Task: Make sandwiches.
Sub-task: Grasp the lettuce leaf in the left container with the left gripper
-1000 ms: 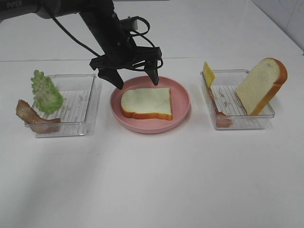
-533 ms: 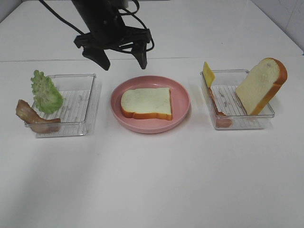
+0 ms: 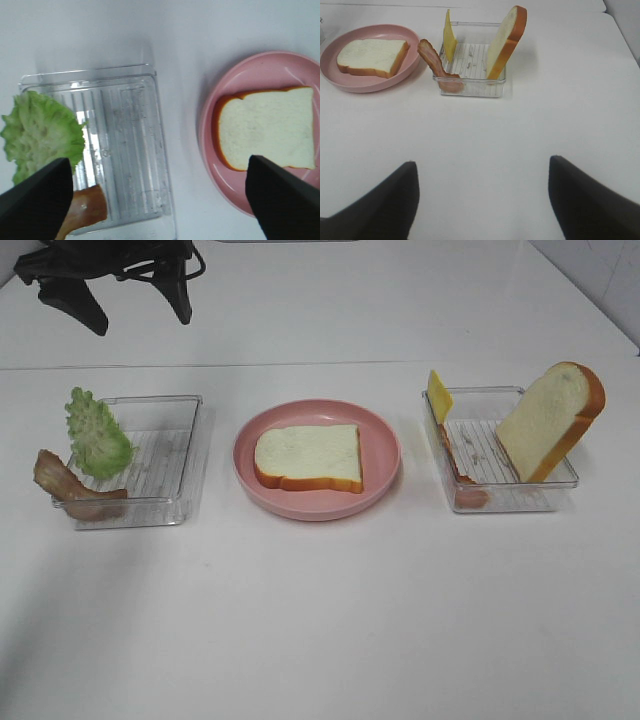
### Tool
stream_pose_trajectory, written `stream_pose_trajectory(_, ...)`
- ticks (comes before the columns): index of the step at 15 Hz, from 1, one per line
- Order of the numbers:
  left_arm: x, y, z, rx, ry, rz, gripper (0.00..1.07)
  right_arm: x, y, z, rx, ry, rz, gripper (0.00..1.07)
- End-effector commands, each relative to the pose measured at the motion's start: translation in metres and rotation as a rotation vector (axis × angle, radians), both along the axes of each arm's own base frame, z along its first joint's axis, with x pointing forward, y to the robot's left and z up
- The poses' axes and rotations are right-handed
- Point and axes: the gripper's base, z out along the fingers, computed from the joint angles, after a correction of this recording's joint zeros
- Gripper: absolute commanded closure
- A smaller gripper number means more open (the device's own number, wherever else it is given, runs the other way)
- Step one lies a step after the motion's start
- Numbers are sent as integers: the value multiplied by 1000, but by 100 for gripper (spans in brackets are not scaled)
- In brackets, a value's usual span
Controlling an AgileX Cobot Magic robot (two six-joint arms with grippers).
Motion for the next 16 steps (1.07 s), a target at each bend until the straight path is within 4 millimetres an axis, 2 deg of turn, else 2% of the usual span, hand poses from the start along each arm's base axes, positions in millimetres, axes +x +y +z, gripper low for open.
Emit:
stream_pose_trajectory(1, -4, 21, 1, 96, 51, 21, 19, -1, 0, 0, -5, -22, -6, 38)
stream_pose_trajectory(5, 0, 51, -3, 108, 68, 84, 22, -1, 0, 0, -5, -22, -6, 38)
stream_pose_trajectory(7, -2, 74, -22, 112, 137, 130, 24, -1, 0, 0, -5, -22, -6, 38)
stream_pose_trajectory(9, -7, 86, -39, 118, 202, 157, 25, -1, 0, 0, -5, -22, -6, 38)
stream_pose_trajectory(12, -7, 85, -52, 115, 209, 161, 26, -1, 0, 0, -5, -22, -6, 38)
stream_pose_trajectory(15, 0, 83, -80, 94, 260, 163, 33, -1, 0, 0, -5, -22, -6, 38)
stream_pose_trajectory(16, 1, 82, -84, 92, 265, 160, 34, -1, 0, 0, -5, -22, -6, 38)
